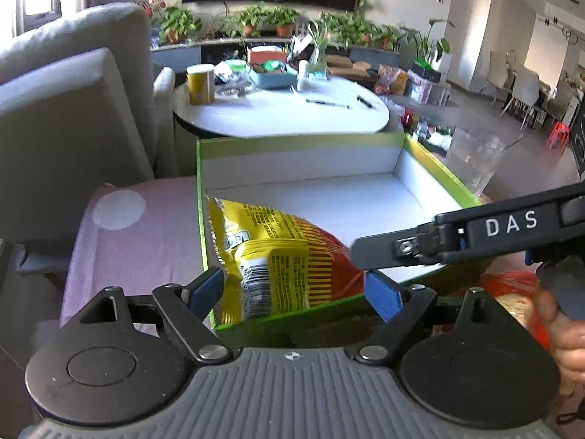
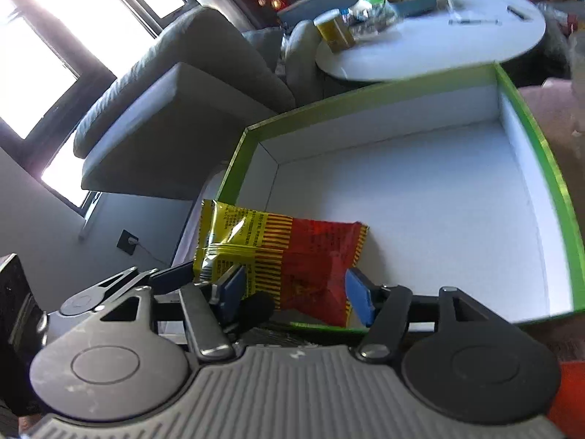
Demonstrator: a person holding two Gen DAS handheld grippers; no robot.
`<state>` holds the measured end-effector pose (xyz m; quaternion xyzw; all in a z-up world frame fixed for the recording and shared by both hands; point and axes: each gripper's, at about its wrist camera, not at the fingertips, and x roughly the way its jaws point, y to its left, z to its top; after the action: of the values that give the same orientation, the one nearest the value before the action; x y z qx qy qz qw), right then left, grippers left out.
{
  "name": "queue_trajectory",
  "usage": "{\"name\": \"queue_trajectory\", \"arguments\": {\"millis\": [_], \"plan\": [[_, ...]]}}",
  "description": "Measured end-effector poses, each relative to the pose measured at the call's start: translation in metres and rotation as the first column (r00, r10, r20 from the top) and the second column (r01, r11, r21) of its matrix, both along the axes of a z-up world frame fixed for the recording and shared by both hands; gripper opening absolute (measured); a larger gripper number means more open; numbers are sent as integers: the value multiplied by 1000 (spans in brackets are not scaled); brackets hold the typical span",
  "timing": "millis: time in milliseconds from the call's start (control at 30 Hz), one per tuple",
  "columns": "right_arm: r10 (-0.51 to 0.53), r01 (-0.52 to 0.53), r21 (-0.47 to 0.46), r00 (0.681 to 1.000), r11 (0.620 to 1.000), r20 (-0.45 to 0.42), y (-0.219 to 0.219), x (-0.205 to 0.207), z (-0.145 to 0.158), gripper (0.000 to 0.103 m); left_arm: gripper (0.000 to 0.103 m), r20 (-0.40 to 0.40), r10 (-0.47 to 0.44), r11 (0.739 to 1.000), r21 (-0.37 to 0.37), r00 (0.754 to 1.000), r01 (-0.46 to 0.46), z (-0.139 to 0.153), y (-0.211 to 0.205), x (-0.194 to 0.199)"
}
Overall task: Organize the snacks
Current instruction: 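Carry the striped packet into the green box and open the right gripper, then grasp the wrapped bread slice with the right gripper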
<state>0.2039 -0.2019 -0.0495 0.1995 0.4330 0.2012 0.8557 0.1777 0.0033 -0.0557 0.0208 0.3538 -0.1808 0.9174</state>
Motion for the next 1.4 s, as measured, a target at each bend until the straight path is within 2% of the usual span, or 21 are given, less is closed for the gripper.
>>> {"name": "queue_trajectory", "arguments": {"millis": [100,167,300,467,567,700,800,967,1133,1167,1300,1400], "plan": [[-16,15,23,999,1000,32,-8,-16,10,82,94,64,38,999,-12,997,-37,12,13,-25],[-15,13,50,999,999,51,-14,-32,17,82,95,75,54,998,-28,996,-52,16,21,-39],[-19,15,52,997,999,75,-17,-62,21,82,95,43,74,994,-80,996,-70,12,33,-64],[-35,32,46,997,998,65,-14,-91,16,82,95,-25,62,993,-100,998,-64,-9,33,-82],[-36,35,11,998,999,59,-6,-104,10,82,95,-71,31,993,-115,997,-39,-23,25,-88],[-44,47,-49,998,998,51,5,-112,3,82,94,-91,5,996,-90,996,-13,-38,16,-92],[-60,63,-76,997,995,41,10,-114,-2,82,93,-109,2,994,-106,994,-13,-44,13,-93],[-96,97,-83,995,992,8,13,-108,-10,82,92,-112,-36,990,-139,993,21,-47,8,-93],[-77,75,-72,997,995,-21,20,-104,-17,82,84,-120,-87,984,-165,989,67,-48,1,-95],[-69,67,-75,997,995,-23,22,-104,-19,81,81,-119,-105,983,-166,987,84,-49,-2,-97],[-50,49,-114,999,992,-7,30,-106,-23,75,80,-83,-132,985,-122,988,121,-46,-12,-104],[-43,44,-128,999,991,12,30,-109,-20,72,79,-77,-135,984,-126,988,125,-42,-12,-107]]}}
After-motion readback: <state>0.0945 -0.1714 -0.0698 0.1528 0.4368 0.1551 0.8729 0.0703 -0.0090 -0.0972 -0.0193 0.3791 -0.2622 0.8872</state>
